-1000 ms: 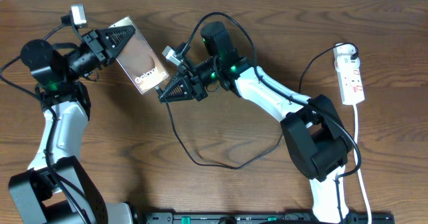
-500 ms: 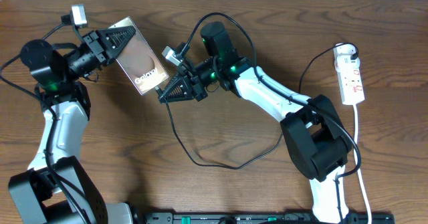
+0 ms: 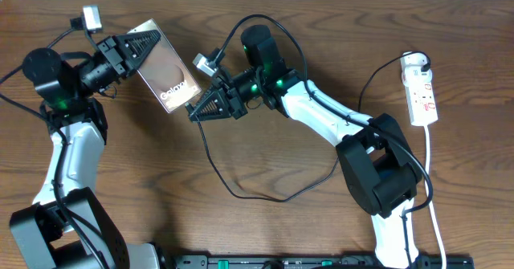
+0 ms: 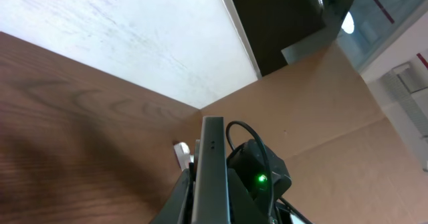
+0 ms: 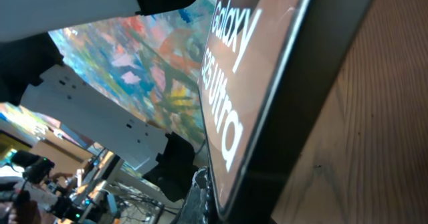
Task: Plug charger to phone and switch on socket
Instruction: 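Push the plug into the phone's charging port with the right gripper, then open the right gripper and withdraw it from the plug, then move the right gripper toward the power strip and lower the phone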
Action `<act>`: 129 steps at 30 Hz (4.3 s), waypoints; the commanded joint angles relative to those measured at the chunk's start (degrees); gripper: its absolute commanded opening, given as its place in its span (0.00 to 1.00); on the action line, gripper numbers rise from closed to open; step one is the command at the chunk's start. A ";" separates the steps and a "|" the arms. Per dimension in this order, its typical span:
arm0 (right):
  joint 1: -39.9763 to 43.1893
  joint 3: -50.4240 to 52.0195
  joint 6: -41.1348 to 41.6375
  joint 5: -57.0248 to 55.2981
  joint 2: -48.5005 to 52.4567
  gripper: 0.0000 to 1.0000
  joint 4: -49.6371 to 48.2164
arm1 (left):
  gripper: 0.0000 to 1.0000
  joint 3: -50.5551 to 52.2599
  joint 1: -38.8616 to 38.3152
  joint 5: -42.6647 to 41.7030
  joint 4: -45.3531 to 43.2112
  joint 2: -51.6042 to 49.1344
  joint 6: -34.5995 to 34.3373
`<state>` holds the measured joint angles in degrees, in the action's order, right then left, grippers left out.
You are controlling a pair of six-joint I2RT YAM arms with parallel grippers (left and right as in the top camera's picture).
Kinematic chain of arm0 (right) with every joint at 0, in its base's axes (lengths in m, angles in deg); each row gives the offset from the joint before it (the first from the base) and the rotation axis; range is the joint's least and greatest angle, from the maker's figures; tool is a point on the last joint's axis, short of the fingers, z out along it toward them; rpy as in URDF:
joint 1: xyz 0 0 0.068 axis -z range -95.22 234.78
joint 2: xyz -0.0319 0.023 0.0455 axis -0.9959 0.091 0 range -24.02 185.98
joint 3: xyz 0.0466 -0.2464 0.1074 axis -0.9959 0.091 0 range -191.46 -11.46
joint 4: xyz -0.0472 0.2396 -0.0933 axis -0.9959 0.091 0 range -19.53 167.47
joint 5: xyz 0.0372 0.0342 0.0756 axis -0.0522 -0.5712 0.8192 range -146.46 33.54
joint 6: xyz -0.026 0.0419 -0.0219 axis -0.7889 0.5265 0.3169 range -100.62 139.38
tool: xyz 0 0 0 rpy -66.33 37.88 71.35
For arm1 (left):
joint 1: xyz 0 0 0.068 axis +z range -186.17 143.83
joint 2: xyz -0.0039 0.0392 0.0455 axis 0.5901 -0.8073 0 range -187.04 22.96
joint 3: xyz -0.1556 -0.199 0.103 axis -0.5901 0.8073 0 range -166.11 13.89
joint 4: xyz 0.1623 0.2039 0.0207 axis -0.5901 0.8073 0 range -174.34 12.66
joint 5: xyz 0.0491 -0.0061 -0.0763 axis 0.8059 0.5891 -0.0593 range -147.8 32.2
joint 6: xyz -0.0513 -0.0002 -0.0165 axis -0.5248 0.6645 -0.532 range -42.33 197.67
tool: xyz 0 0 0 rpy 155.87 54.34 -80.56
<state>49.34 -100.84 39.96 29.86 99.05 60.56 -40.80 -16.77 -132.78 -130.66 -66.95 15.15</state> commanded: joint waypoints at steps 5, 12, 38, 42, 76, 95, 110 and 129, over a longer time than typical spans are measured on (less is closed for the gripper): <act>0.11 -0.83 7.10 -5.31 0.33 0.01 -2.97 | 0.07 -0.70 -0.59 -5.14 -0.09 -0.02 1.22; 0.15 -0.83 10.95 -6.40 0.33 0.02 -4.83 | 0.08 -0.70 -0.59 -5.70 -0.09 -0.02 1.44; 0.22 -0.83 16.33 -8.46 0.33 0.01 -10.05 | 0.07 -0.70 -0.57 -10.97 -0.09 -0.02 3.63; 0.22 -0.83 17.14 -8.83 0.33 0.01 -10.05 | 0.07 -0.70 -0.57 -10.71 -0.09 -0.02 3.63; 6.40 -0.83 26.14 -10.84 0.33 0.99 -9.14 | 0.07 -0.68 10.47 -14.51 -0.02 -0.02 3.54; 14.60 -0.94 4.63 -51.93 -13.22 0.99 41.62 | 0.07 1.18 10.80 -14.16 1.05 -0.04 7.48; 14.78 -0.92 0.11 -80.24 -42.27 0.99 66.42 | 0.07 18.43 10.73 0.70 22.08 -0.04 28.17; 14.78 -0.70 0.13 -85.74 -45.05 0.99 73.66 | 0.08 21.11 9.11 31.50 48.13 -0.04 37.22</act>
<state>63.72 -101.35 41.01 -54.92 53.52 133.91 -19.36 -7.37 -104.23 -82.93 -67.00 51.17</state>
